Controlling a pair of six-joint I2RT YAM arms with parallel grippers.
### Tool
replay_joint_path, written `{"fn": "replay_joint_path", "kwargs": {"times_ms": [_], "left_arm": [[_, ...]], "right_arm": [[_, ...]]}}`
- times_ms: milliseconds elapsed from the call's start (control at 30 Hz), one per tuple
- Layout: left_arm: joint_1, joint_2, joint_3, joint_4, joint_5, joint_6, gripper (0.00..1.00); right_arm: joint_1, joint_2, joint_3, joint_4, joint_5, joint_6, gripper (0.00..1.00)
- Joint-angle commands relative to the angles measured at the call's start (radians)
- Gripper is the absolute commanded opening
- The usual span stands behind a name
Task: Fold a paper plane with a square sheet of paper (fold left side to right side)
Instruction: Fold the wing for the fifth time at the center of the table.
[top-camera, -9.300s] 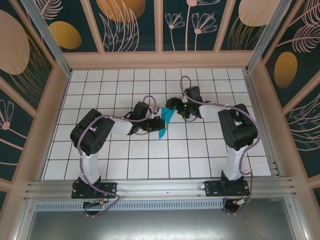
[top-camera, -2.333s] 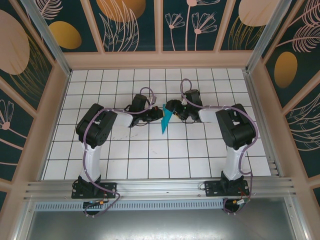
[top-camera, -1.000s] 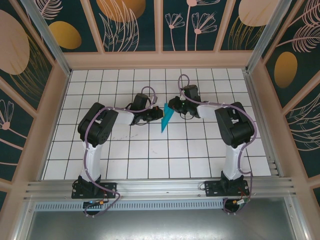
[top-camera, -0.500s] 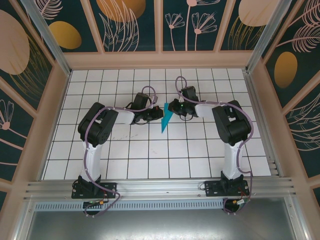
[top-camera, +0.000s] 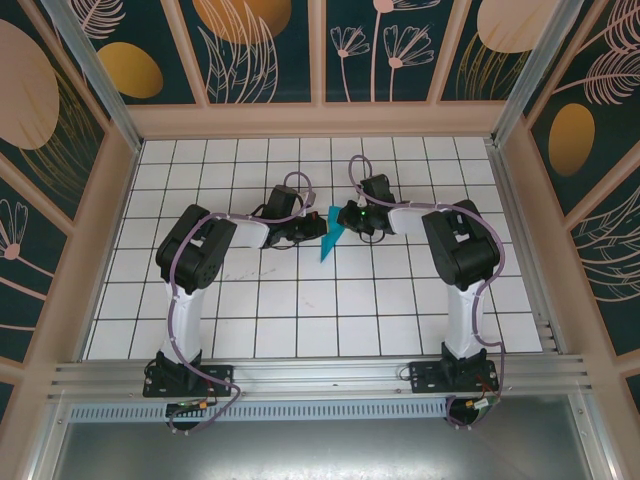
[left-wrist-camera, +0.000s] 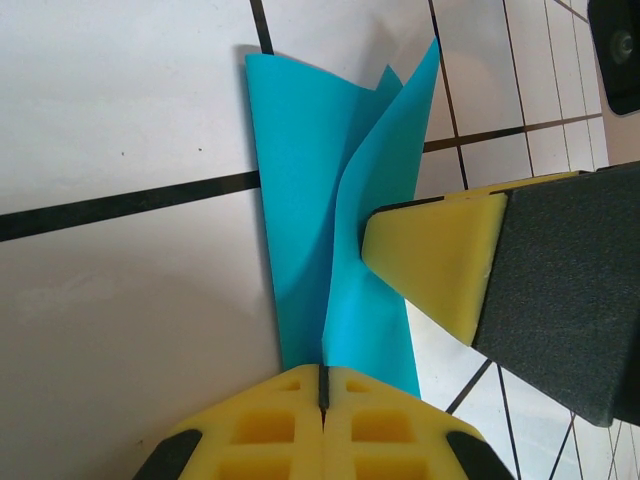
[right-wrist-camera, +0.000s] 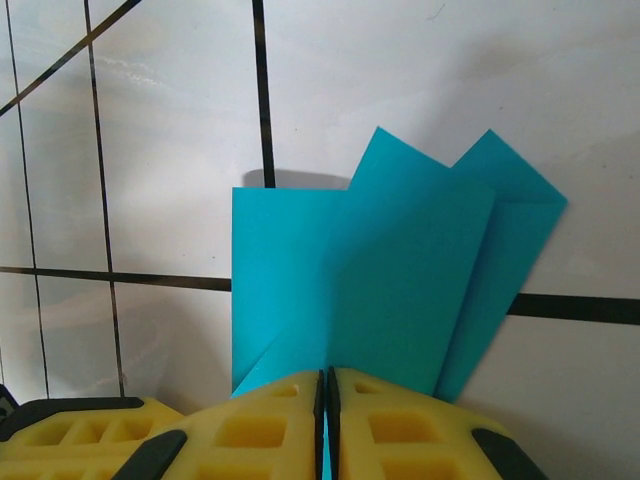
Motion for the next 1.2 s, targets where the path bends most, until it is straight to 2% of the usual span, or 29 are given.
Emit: {"fn": "replay_joint_path", "kwargs": {"times_ms": [0, 167, 267, 367, 467, 533, 633, 767, 867, 1167], "left_arm": [[0.014, -0.041, -0.008, -0.050, -0.139, 0.036, 0.10], [0.027, -0.182, -0.068, -0.075, -0.169, 0.044, 0.24], [0.027, -0.265, -0.130, -0.075, -0.145, 0.046, 0.24], [0.027, -0.321, -0.197, -0.015, -0.010, 0.011, 0.22], [0.018, -0.354, -0.264, 0.120, 0.141, -0.077, 0.21], [0.001, -0.351, -0.280, 0.181, 0.207, -0.123, 0.20], [-0.039, -0.308, -0.250, 0.177, 0.258, -0.135, 0.20], [-0.080, -0.244, -0.200, 0.150, 0.233, -0.125, 0.20], [-0.080, -0.212, -0.166, 0.066, 0.155, -0.080, 0.20], [-0.079, -0.152, -0.112, 0.003, 0.085, -0.047, 0.19]], "right_arm": [[0.001, 0.049, -0.011, -0.123, 0.069, -0.011, 0.14], [0.001, 0.059, -0.017, -0.119, 0.069, -0.007, 0.13], [0.002, 0.058, -0.023, -0.104, 0.062, -0.002, 0.13], [0.002, 0.057, -0.027, -0.094, 0.055, 0.001, 0.12], [0.004, 0.057, -0.028, -0.090, 0.054, 0.000, 0.12], [0.004, 0.058, -0.027, -0.090, 0.052, 0.000, 0.12], [0.006, 0.059, -0.026, -0.095, 0.052, -0.003, 0.12], [0.007, 0.058, -0.025, -0.103, 0.057, -0.005, 0.12], [0.008, 0.058, -0.024, -0.103, 0.056, -0.004, 0.12], [0.012, 0.059, -0.019, -0.112, 0.061, -0.011, 0.12]]}}
